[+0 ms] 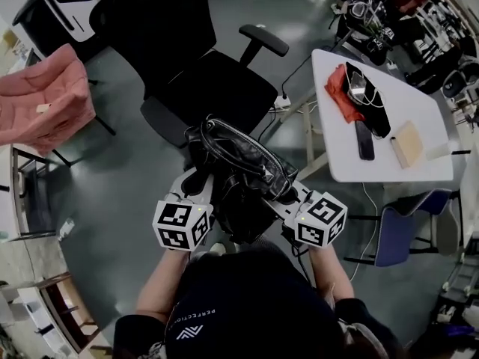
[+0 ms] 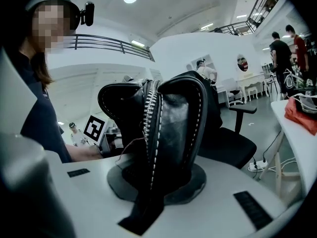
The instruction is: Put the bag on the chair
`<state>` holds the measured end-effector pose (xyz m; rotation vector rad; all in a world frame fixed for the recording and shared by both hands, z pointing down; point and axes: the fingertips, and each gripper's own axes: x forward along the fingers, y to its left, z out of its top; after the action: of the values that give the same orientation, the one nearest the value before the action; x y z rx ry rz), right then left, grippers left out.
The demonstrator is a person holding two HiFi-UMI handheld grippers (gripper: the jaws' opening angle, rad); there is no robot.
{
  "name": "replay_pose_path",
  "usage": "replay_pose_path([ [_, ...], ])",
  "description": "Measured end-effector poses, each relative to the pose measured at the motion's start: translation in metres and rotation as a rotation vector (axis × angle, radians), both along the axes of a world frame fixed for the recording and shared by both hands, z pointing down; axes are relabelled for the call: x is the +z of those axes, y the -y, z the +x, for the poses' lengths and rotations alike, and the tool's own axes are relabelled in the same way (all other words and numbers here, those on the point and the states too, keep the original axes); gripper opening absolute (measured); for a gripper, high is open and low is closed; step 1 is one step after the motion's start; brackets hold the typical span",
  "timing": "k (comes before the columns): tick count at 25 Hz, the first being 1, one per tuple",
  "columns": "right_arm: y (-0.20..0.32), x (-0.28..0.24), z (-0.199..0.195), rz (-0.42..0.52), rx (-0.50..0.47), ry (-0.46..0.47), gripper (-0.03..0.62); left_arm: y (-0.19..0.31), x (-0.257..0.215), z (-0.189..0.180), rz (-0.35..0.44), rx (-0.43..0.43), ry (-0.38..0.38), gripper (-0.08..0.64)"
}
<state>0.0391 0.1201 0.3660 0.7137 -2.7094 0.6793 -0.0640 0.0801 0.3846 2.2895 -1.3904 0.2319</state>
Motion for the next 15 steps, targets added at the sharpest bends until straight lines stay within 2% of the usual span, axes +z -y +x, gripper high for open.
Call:
replay_pose_path([
  [10,0.098,0.003,0.023,-0.020,-0.070,-0.005,0.052,0.093,0.006,0.022,-0.031,-0.074,-0.004,0.044],
  [15,0.134,0.007,0.029,0.001,-0.096,-0.008,0.052,0.126,0.011,0.026,-0.030,-0.097,0.001,0.045],
])
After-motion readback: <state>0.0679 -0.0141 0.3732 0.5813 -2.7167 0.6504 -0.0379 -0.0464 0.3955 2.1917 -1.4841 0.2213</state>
